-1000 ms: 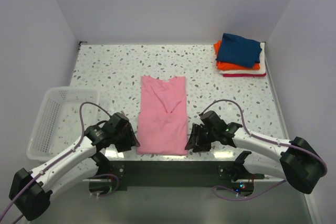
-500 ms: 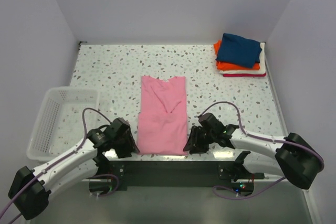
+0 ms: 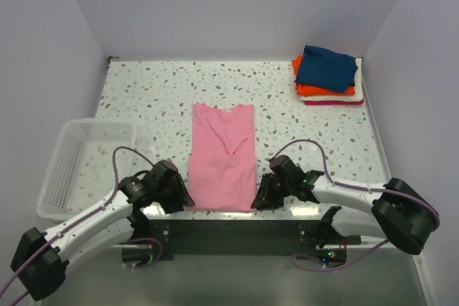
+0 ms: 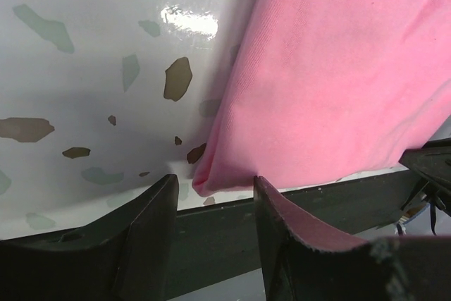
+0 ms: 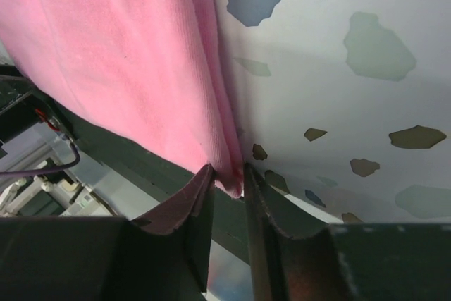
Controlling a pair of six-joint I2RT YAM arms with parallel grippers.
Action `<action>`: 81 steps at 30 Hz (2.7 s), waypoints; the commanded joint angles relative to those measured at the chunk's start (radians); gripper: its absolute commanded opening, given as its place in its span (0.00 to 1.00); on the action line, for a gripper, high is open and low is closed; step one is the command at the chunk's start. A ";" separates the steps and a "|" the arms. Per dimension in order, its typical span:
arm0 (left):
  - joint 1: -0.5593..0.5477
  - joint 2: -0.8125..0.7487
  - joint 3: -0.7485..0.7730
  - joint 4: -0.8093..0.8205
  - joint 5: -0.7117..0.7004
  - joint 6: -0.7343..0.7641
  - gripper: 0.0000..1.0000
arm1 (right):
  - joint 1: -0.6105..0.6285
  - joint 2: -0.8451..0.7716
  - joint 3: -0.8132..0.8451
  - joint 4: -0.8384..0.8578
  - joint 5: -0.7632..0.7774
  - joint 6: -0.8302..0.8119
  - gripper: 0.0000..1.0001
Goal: Fold and stack the t-shirts
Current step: Fold the tshirt
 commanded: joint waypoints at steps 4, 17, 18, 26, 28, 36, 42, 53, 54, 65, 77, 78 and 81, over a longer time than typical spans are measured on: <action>-0.005 -0.011 -0.040 0.088 0.033 -0.017 0.52 | 0.005 0.020 -0.009 0.019 0.020 0.010 0.19; -0.013 0.012 -0.065 0.171 0.047 -0.005 0.07 | 0.003 -0.002 0.026 -0.012 0.020 -0.028 0.02; -0.013 0.013 -0.054 0.161 0.047 0.001 0.03 | 0.003 -0.006 0.037 -0.019 0.020 -0.042 0.00; -0.034 -0.005 0.023 0.065 0.058 0.047 0.00 | 0.026 -0.092 0.029 -0.065 -0.015 -0.102 0.00; -0.042 -0.023 0.036 0.036 0.061 0.056 0.00 | 0.040 -0.120 0.021 -0.088 -0.017 -0.113 0.00; -0.067 -0.036 0.170 -0.046 0.023 0.105 0.00 | 0.076 -0.252 0.122 -0.251 0.063 -0.189 0.00; -0.062 0.067 0.289 -0.009 -0.032 0.163 0.00 | 0.068 -0.214 0.250 -0.349 0.168 -0.235 0.00; 0.059 0.210 0.441 0.097 0.004 0.289 0.00 | -0.068 -0.074 0.457 -0.380 0.215 -0.297 0.00; 0.070 0.233 0.452 0.112 0.010 0.297 0.00 | -0.085 -0.066 0.468 -0.375 0.207 -0.301 0.00; 0.200 0.414 0.642 0.180 0.084 0.403 0.00 | -0.240 0.084 0.650 -0.326 0.143 -0.375 0.00; 0.337 0.650 0.762 0.311 0.177 0.432 0.00 | -0.400 0.309 0.852 -0.279 0.083 -0.415 0.00; 0.350 0.676 0.776 0.325 0.188 0.430 0.00 | -0.414 0.332 0.875 -0.276 0.077 -0.415 0.00; 0.403 0.789 0.825 0.402 0.227 0.430 0.00 | -0.461 0.456 0.961 -0.250 0.048 -0.417 0.00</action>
